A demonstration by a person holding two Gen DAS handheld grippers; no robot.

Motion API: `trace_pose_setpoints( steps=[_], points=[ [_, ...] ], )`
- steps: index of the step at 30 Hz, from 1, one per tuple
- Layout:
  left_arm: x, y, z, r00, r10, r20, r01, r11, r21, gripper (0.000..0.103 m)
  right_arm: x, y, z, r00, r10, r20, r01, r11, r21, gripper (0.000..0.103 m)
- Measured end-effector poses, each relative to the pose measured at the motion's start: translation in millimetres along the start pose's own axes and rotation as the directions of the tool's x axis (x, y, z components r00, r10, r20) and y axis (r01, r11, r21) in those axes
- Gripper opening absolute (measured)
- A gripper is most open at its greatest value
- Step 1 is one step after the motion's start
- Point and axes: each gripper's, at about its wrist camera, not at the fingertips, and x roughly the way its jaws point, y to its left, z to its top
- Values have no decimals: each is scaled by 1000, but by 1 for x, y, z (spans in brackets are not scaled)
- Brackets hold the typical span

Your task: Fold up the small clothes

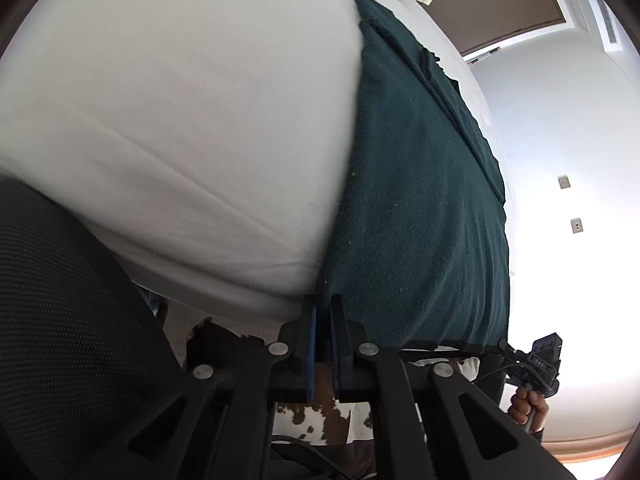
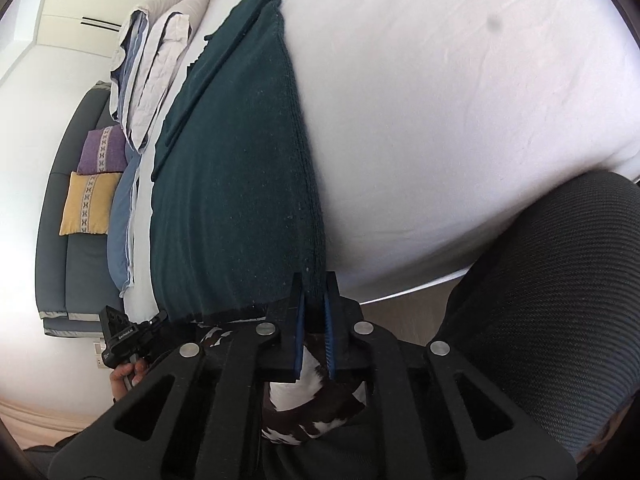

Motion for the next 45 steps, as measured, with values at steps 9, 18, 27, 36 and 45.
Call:
trace_pose_setpoints(
  steps=[9,18,27,36,45],
  points=[
    [-26,-7,0,991,-65,116,67,998,-6,5,-24,7,1,996,32,77,-30,999,-33,6],
    [-46,-25,10,969,-170,177,173,985,-3,5,-49,36,11,986,98,136,-87,993,-82,5],
    [-62,-40,28,934,-256,249,265,964,-4,5,-73,67,37,968,161,194,-137,981,-135,5],
    [-75,-56,55,910,-296,291,298,954,36,5,-89,102,74,942,208,265,-168,972,-165,5],
    [-79,-84,93,892,-313,326,297,950,98,5,-96,133,122,920,215,328,-157,968,-194,5]
  ],
)
